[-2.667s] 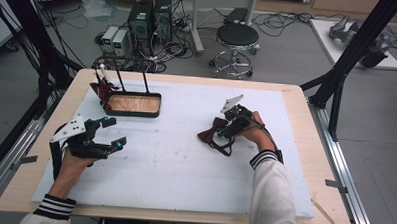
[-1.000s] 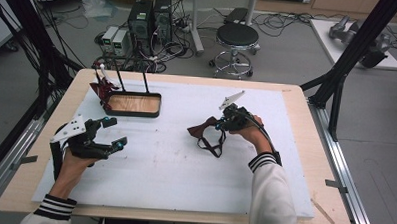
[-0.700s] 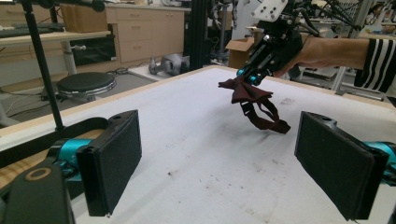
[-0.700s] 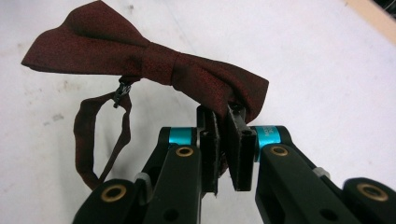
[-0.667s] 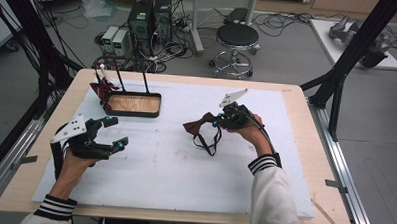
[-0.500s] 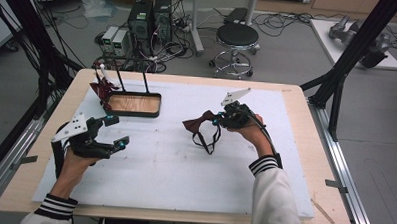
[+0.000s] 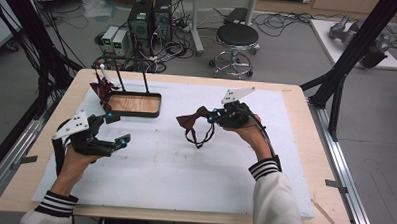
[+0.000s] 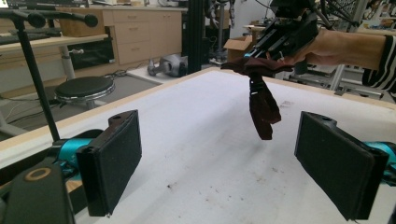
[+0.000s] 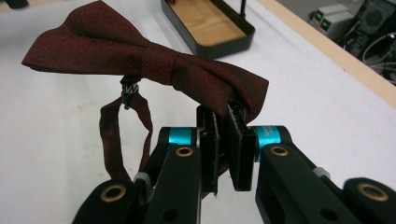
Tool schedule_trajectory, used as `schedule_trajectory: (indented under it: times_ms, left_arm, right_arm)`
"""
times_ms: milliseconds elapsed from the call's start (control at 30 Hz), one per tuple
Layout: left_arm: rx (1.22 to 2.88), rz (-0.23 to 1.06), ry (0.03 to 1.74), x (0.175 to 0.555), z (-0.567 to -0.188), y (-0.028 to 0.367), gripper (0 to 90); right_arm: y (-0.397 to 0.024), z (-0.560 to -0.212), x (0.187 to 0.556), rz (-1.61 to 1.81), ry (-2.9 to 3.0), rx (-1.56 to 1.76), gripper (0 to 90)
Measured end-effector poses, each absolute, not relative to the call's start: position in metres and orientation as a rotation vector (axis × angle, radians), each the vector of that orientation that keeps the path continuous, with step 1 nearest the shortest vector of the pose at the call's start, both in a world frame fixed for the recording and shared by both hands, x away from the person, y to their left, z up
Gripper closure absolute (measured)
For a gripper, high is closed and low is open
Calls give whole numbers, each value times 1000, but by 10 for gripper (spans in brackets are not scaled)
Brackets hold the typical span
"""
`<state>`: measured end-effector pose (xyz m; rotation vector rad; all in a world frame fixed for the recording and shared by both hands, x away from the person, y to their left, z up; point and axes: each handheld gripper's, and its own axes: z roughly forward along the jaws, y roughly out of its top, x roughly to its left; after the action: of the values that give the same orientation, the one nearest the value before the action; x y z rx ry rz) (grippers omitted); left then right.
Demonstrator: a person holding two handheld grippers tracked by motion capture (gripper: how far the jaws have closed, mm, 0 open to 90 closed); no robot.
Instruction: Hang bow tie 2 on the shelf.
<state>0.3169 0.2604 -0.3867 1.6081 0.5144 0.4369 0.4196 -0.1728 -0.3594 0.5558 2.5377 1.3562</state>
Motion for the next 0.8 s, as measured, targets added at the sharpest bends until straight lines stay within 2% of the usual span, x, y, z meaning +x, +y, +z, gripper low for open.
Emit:
schedule_trajectory:
  times_ms: [800]
  left_arm:
    - [1598,396,434,316,-362,250,149]
  right_arm:
    - [-146,-333,371,1510,2429,604,846]
